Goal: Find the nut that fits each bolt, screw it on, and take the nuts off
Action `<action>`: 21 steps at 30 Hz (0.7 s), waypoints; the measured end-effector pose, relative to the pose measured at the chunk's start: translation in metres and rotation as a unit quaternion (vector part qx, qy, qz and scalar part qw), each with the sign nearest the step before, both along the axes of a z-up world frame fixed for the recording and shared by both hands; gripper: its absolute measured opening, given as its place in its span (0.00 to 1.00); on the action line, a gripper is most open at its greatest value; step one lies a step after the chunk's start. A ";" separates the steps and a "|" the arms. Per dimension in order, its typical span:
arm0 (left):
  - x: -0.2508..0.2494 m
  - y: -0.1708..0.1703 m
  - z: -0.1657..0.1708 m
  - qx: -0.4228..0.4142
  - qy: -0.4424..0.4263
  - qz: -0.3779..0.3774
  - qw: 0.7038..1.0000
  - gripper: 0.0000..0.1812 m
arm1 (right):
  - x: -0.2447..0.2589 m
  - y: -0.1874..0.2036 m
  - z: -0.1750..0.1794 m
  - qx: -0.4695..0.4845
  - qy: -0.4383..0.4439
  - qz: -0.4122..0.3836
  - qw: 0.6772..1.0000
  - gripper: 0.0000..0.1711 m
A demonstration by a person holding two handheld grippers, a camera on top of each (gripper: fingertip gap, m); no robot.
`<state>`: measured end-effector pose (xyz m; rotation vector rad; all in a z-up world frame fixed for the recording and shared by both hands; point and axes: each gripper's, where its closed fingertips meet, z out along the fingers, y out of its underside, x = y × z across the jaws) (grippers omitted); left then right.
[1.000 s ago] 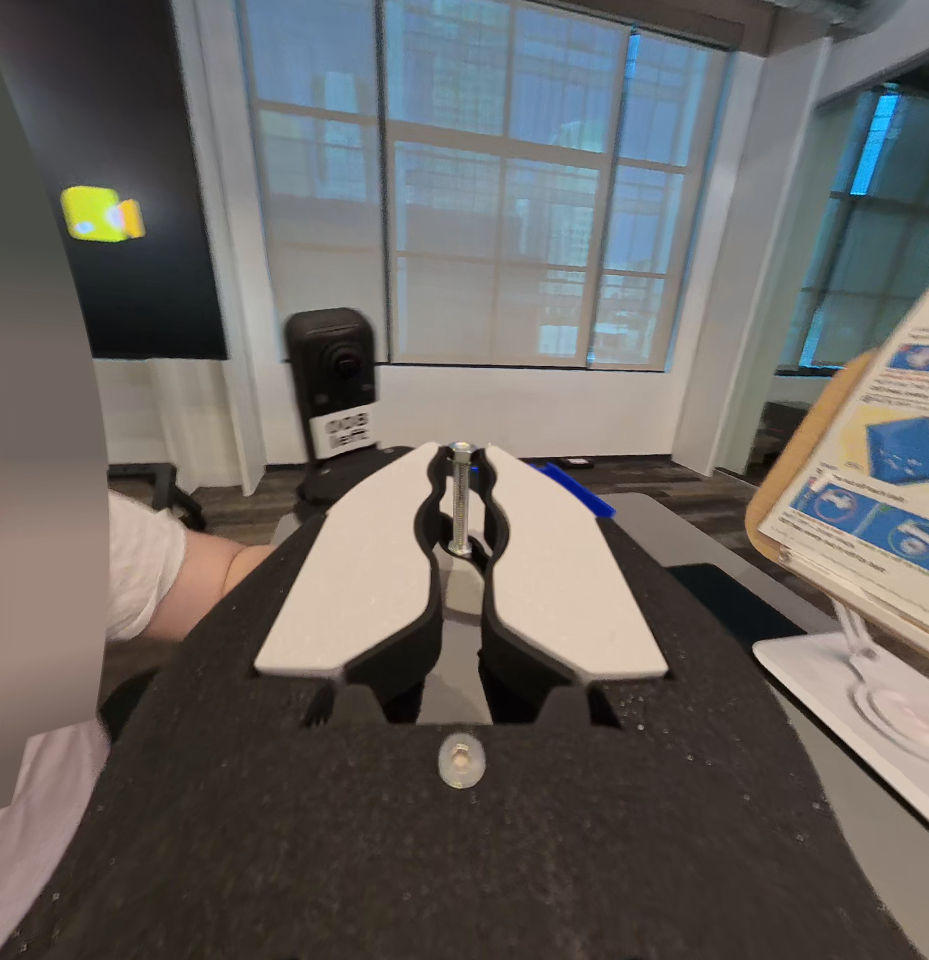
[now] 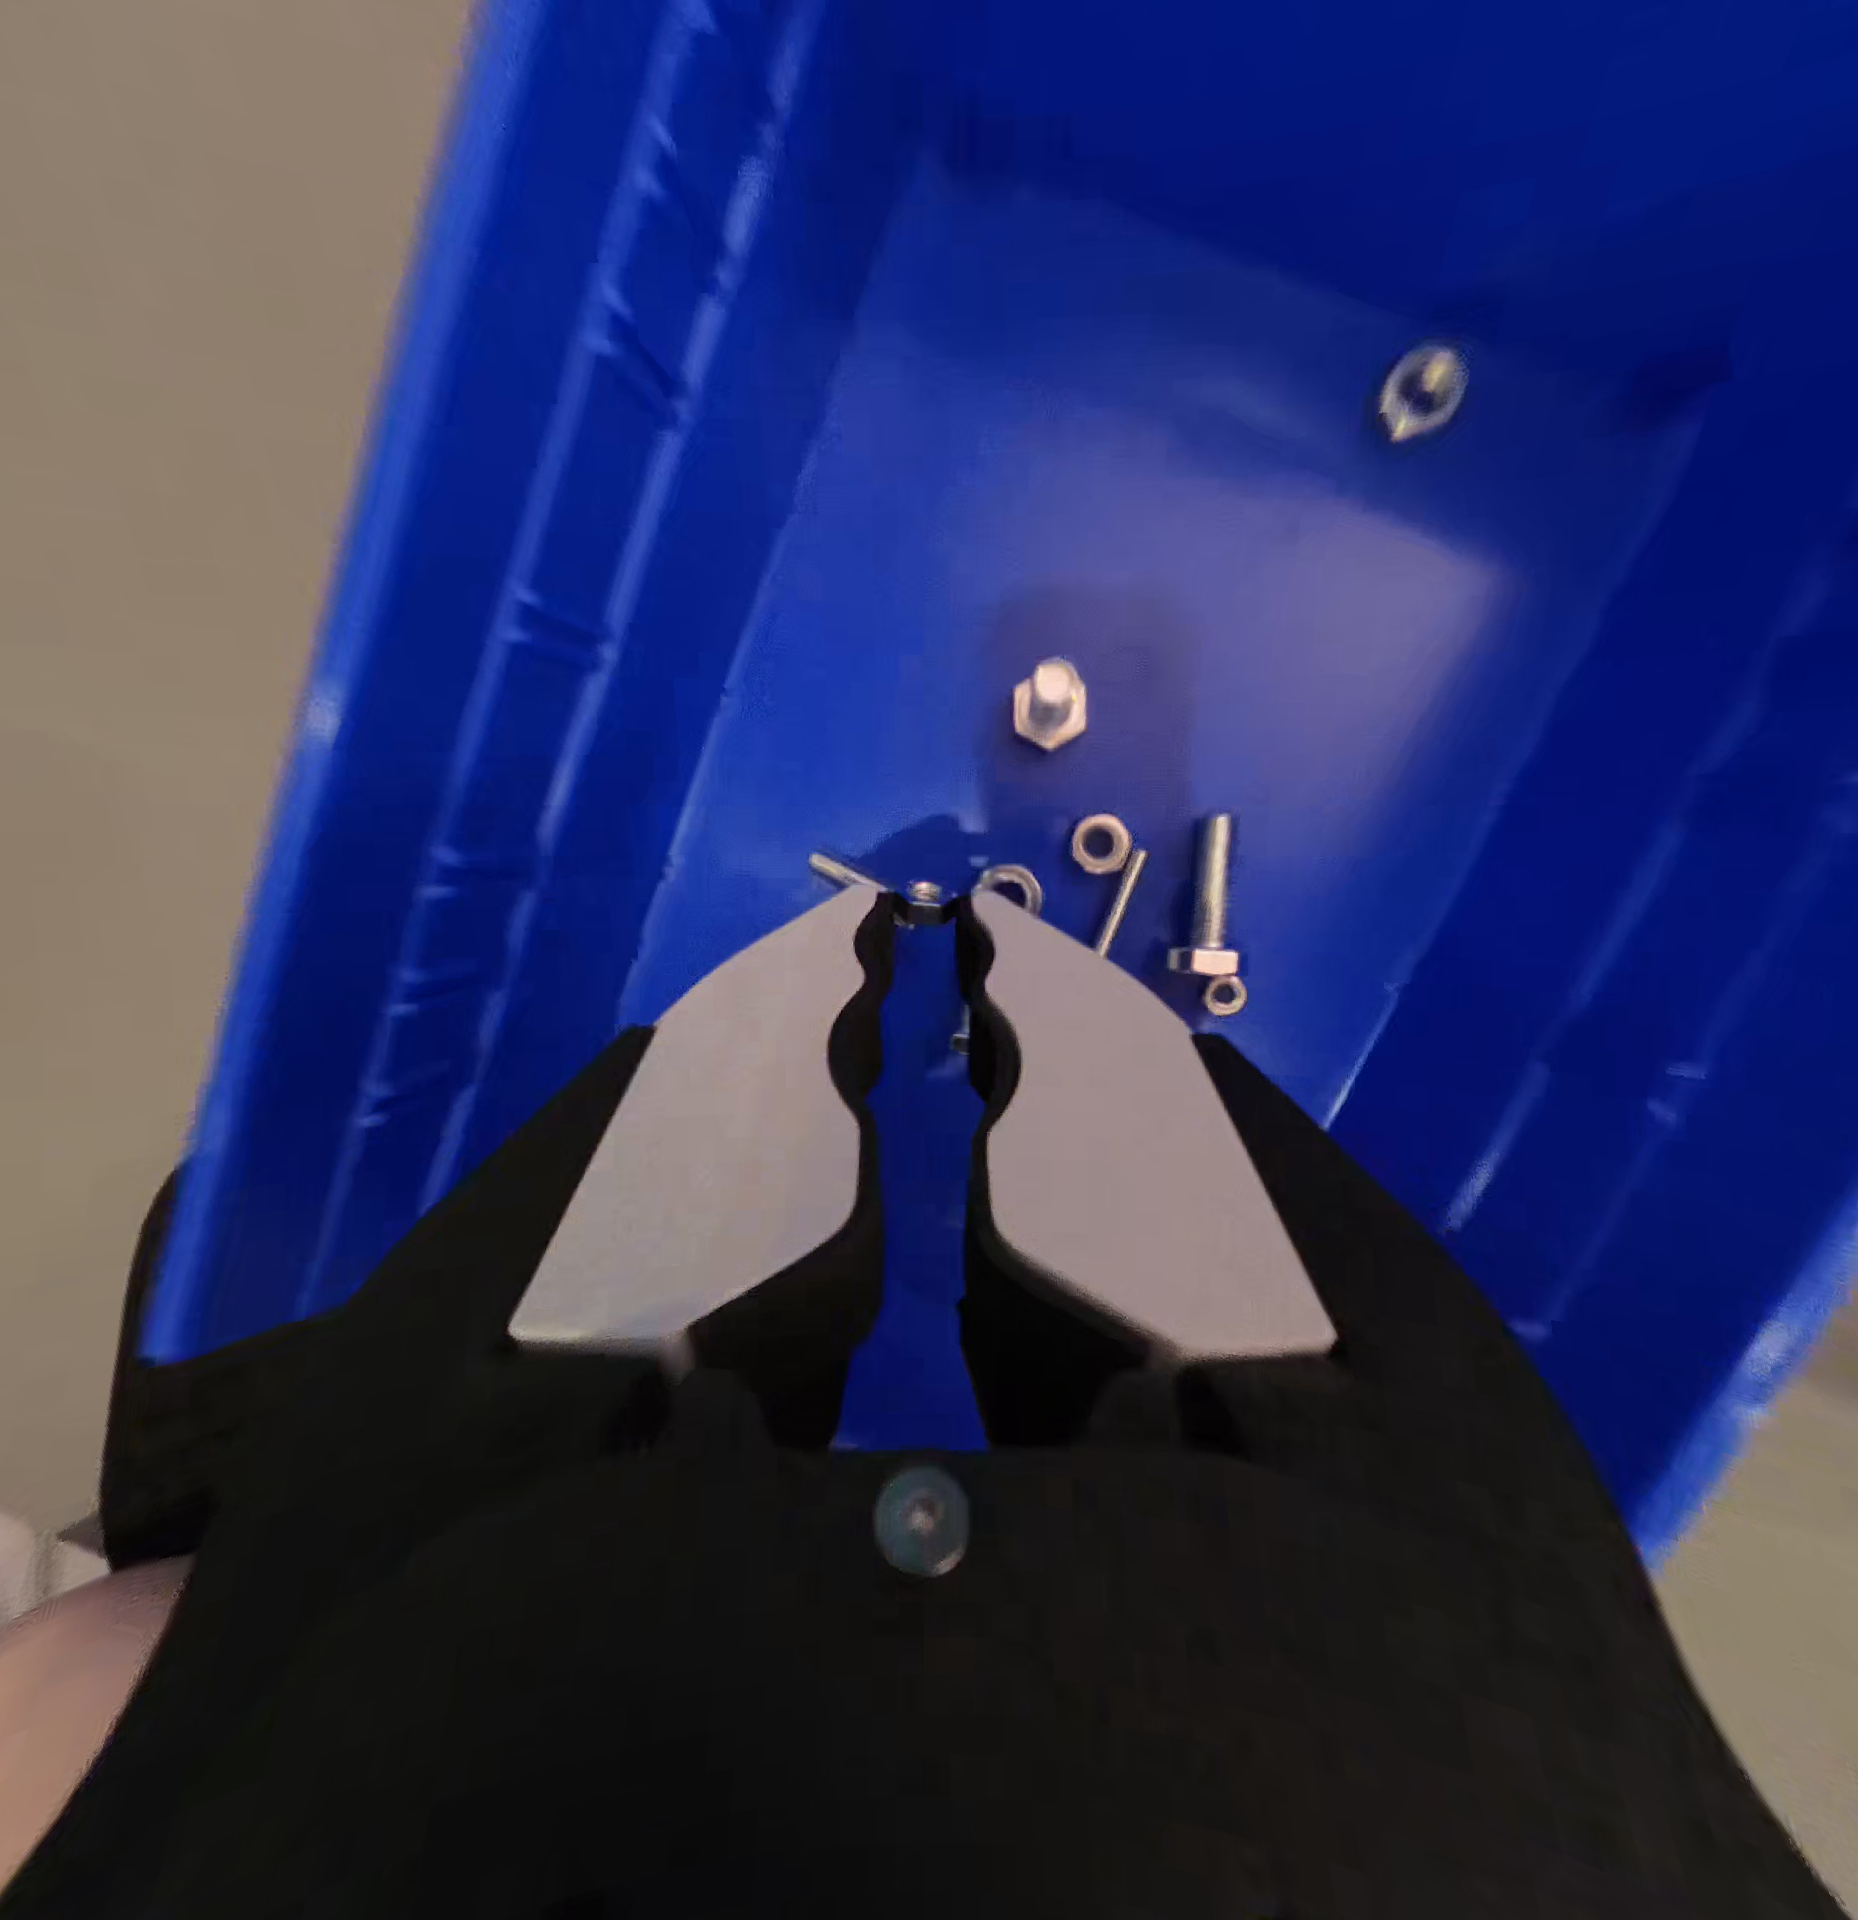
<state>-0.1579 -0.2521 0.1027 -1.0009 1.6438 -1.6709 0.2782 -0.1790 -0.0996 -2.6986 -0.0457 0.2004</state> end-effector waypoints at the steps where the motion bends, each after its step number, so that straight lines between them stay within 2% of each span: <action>1: 0.000 0.001 0.000 0.000 0.001 0.002 1.000 0.02 | 0.003 -0.001 -0.011 -0.014 0.008 -0.001 1.000 0.07; 4: 0.000 0.003 -0.002 0.004 0.004 0.005 1.000 0.02 | 0.006 0.006 -0.023 -0.009 0.013 0.007 1.000 0.07; 7: 0.002 0.007 -0.004 0.001 0.009 0.011 1.000 0.02 | 0.009 0.017 -0.011 0.036 0.014 -0.004 0.999 0.15; 10: 0.005 0.013 -0.008 -0.001 0.015 0.025 1.000 0.02 | 0.011 0.021 0.027 0.096 -0.014 -0.020 0.995 0.19; 13: 0.010 0.023 -0.011 0.011 0.016 0.059 0.998 0.02 | -0.020 0.032 0.094 0.199 -0.047 0.013 0.979 0.23; 16: 0.017 0.044 -0.016 0.021 0.020 0.125 0.992 0.02 | -0.119 0.048 0.179 0.362 -0.009 0.143 0.921 0.24; 19: 0.021 0.060 -0.022 0.015 0.028 0.161 0.986 0.02 | -0.257 0.034 0.240 0.477 0.113 0.320 0.811 0.22; 21: 0.021 0.065 -0.022 0.002 0.026 0.165 0.986 0.02 | -0.334 0.016 0.255 0.495 0.200 0.404 0.743 0.19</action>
